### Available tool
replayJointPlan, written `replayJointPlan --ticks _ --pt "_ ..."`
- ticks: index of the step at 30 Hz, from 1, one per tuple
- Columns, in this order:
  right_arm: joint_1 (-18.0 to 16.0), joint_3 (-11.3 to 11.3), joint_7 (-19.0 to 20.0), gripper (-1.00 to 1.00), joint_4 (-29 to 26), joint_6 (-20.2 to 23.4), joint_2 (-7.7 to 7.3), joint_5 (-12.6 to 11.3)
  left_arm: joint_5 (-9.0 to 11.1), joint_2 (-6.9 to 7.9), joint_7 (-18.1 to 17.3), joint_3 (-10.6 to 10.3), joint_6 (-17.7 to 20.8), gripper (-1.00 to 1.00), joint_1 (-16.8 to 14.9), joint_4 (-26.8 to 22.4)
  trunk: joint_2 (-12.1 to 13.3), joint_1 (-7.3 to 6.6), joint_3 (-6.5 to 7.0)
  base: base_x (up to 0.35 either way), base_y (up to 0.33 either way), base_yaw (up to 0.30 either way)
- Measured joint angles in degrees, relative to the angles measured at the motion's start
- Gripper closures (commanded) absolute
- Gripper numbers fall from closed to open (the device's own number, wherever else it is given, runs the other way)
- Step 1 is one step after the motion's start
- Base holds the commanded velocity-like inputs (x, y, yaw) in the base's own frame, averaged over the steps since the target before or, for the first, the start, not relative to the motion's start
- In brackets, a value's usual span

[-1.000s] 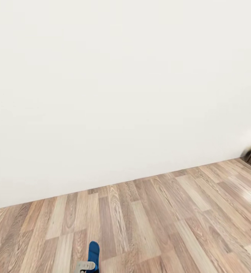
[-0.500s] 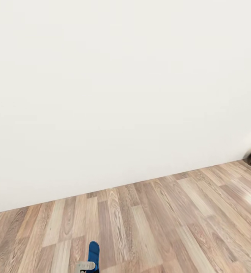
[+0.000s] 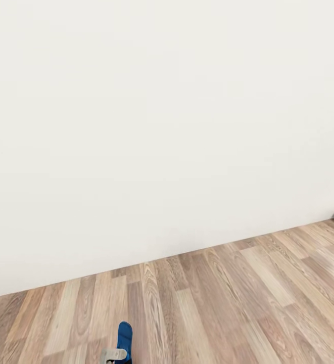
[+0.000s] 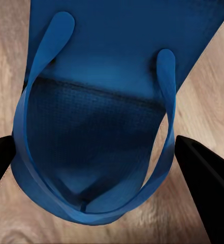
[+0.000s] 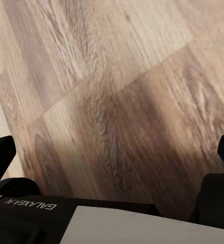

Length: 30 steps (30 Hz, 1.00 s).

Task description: In the bedroom, move the book from the bed onto either nightstand, and place the two sandals side by side next to the bed.

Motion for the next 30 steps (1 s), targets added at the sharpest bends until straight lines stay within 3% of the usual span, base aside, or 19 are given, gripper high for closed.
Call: replayJointPlan --ticks 20,30 --pt "0.0 0.0 0.0 -1.0 0.0 0.0 0.0 0.0 0.0 0.0 0.0 0.0 0.0 1.0 0.0 0.0 0.0 -0.01 0.0 0.292 0.0 0.0" --pt "0.0 0.0 0.0 -1.0 0.0 0.0 0.0 0.0 -0.1 0.0 0.0 0.0 0.0 1.0 0.0 0.0 0.0 0.02 0.0 0.053 0.0 0.0"
